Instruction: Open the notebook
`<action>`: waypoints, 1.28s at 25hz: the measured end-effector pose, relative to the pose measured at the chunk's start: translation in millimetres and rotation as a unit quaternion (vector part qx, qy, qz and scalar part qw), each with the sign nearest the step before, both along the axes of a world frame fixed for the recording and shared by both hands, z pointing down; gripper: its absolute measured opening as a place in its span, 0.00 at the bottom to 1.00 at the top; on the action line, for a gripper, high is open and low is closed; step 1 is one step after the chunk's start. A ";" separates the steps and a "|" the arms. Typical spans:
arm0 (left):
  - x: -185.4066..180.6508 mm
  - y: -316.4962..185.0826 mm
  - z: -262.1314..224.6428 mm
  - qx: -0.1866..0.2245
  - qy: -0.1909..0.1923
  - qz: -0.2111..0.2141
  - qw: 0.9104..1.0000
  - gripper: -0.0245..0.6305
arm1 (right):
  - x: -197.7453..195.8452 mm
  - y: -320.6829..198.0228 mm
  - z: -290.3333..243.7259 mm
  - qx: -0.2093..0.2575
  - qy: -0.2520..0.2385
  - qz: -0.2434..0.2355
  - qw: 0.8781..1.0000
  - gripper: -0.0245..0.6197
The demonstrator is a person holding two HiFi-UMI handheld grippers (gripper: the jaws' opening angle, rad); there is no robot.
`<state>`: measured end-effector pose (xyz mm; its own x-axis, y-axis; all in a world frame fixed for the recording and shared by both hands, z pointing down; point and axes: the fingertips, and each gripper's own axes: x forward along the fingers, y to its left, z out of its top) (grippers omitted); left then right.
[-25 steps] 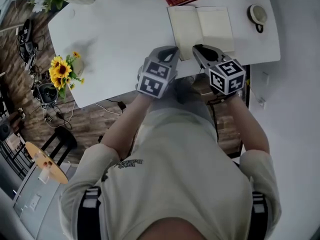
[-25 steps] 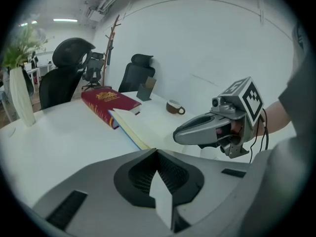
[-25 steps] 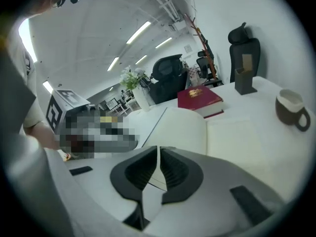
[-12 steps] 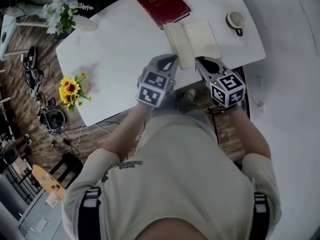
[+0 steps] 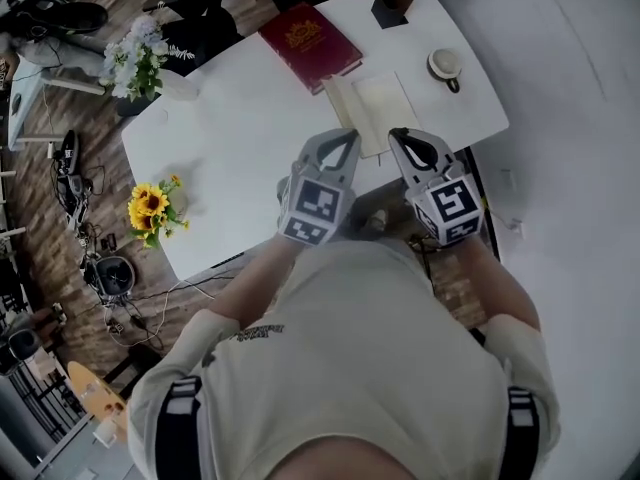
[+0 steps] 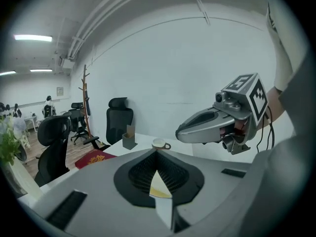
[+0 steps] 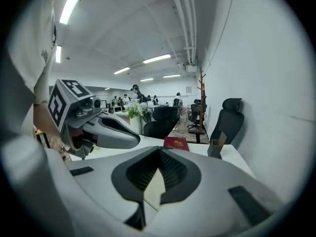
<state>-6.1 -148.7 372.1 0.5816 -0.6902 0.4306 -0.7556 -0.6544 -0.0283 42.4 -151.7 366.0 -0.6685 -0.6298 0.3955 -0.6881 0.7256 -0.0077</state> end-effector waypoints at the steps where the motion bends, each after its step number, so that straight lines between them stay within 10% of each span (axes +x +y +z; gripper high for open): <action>1: 1.4 1.2 -6.9 0.006 0.003 0.000 1.000 0.04 | 2.1 1.5 -5.7 0.002 -0.005 0.003 1.000 0.04; 11: 8.4 2.1 -64.3 0.096 0.050 -0.011 0.994 0.04 | 23.7 14.2 -51.8 0.005 -0.088 0.046 0.995 0.04; 32: 25.1 13.7 -71.8 0.112 0.061 -0.012 0.992 0.04 | 33.6 26.8 -80.7 0.099 -0.086 0.065 0.989 0.04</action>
